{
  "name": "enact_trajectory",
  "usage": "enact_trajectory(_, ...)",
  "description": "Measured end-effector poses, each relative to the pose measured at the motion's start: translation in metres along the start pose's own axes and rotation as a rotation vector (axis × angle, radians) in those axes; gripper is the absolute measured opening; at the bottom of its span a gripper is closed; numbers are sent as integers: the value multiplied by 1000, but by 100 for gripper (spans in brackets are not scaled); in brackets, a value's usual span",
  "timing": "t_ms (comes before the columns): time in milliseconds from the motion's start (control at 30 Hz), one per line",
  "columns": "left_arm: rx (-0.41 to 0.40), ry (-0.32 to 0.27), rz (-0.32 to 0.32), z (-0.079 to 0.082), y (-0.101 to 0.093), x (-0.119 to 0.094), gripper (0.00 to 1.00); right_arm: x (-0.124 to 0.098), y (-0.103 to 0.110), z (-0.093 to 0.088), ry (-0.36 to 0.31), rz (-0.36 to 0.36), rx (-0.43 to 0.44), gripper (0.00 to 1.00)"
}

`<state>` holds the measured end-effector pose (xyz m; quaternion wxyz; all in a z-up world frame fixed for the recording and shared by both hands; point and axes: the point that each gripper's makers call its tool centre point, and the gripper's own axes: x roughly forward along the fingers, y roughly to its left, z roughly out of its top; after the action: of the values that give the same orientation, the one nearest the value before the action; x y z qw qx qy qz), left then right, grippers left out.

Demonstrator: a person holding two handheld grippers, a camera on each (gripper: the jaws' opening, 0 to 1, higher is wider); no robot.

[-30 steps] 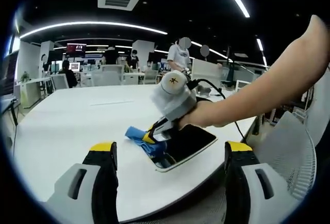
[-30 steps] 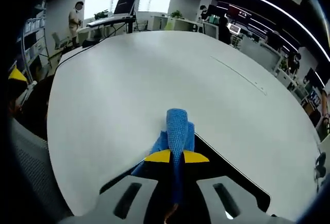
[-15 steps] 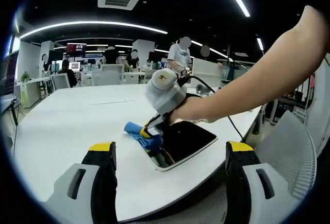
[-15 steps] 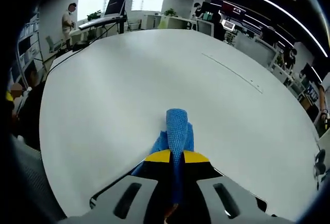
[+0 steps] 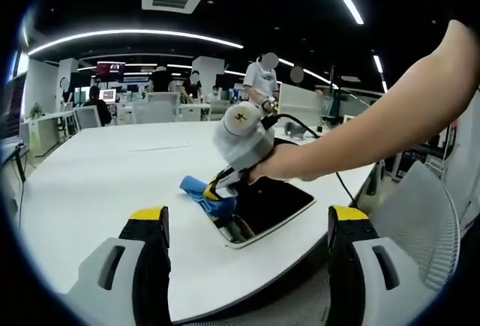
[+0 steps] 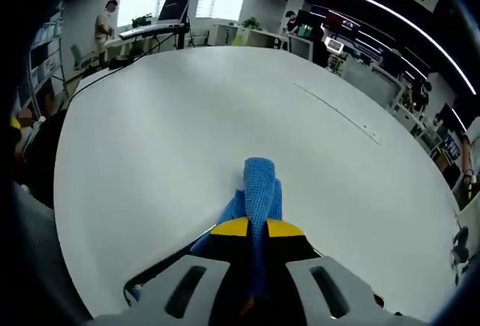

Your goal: Wipe the mirror surface with the cleaning cloth until all visible marks leave the cleaned area.

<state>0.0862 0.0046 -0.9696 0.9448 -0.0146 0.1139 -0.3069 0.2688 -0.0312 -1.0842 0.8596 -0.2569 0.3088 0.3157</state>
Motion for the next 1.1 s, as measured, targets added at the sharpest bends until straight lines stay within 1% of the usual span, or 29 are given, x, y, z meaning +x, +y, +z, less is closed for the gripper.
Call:
enact_trajectory(167,-1,-6,0,1,0,0,85,-2,2,1,-2,17,-40,0)
enact_trajectory(267,-1,-22,10,3,1,-1,85,-4,3,0,-14,16,-62,0)
enact_trajectory(433,-2,-29,13,4,2,-1,85,-7,-3,-6,0,16,-78,0)
enact_trajectory(567,-1,-21,12,3,2,-1,85,-12,-9,-14,-2,7,-63,0)
enact_trajectory(833,-2,-18,12,2,2,0,85,-16,-19,-21,12,-7,-49,0)
enact_trajectory(1100,-2,-15,14,1,2,0,84,-24,-30,-32,13,-37,18,0)
